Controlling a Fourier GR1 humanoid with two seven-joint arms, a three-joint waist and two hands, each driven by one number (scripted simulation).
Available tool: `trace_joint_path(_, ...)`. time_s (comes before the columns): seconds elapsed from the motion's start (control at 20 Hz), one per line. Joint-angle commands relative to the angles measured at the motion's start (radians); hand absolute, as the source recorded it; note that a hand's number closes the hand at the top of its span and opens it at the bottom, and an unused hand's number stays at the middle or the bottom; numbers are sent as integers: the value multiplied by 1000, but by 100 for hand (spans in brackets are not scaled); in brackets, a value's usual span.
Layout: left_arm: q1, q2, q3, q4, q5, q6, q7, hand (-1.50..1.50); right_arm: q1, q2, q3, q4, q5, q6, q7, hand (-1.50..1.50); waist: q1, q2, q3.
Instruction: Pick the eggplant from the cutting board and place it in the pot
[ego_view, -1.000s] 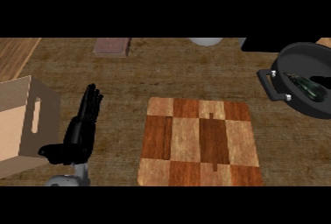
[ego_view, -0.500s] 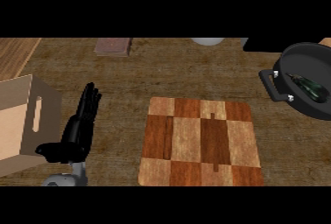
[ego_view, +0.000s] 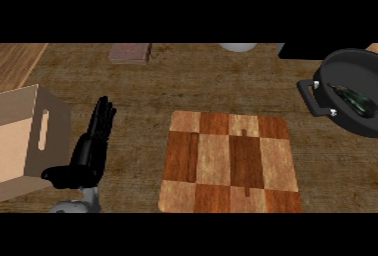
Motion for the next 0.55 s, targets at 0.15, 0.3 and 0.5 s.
trace_joint_path(0.15,-13,2,13,29,5,-6,-8,0,37,-46,-45,7,-44,6,-34,-150,-3,3,1)
trace_joint_path(0.3,12,-9,-6,-2,9,-10,1,0,44,-31,-85,20,-79,-54,-28,-150,10,5,3)
trace_joint_path(0.5,0,-9,-1,-14,5,-1,10,0,73,-78,-99,19,-94,-29,-18,-150,3,0,2)
